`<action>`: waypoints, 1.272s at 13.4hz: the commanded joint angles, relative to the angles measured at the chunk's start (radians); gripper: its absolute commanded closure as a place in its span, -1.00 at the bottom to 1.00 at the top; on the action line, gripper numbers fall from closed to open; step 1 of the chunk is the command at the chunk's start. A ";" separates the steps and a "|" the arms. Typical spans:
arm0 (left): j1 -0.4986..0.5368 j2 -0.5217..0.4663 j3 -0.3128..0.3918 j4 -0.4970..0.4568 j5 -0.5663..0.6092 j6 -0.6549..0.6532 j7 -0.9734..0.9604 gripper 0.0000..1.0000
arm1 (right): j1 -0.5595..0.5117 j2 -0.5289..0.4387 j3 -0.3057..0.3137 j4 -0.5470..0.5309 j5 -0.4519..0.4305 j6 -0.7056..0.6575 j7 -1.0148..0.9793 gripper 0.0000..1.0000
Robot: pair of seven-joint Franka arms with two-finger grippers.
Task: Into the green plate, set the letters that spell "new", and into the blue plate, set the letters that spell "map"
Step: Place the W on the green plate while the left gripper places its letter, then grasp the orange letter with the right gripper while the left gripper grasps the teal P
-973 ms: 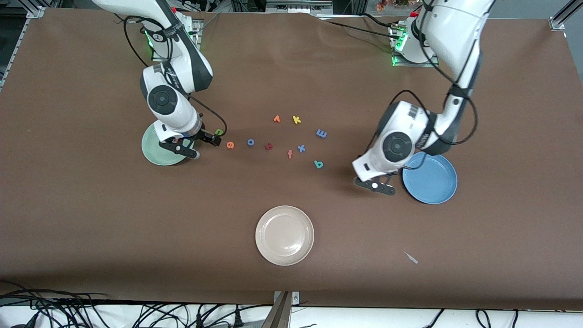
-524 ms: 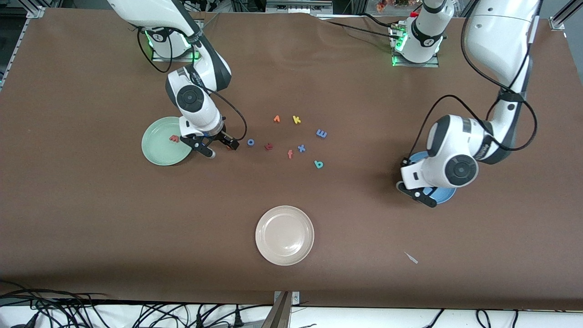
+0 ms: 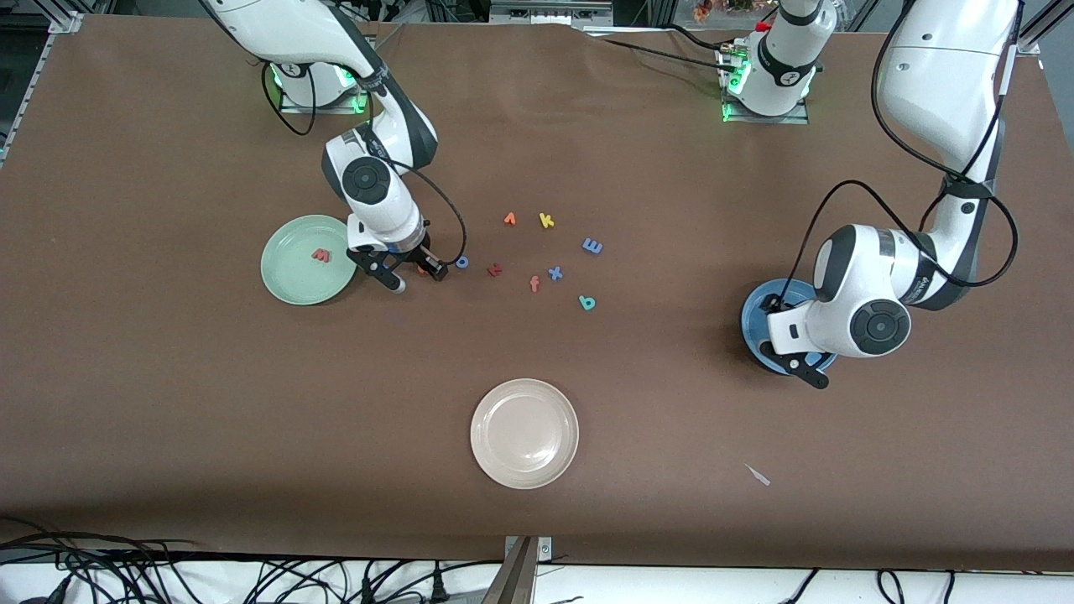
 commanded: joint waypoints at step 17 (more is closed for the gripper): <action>-0.346 0.143 -0.161 0.055 -0.060 0.381 -1.344 -1.00 | 0.006 -0.120 -0.089 0.005 -0.010 -0.153 -0.199 0.78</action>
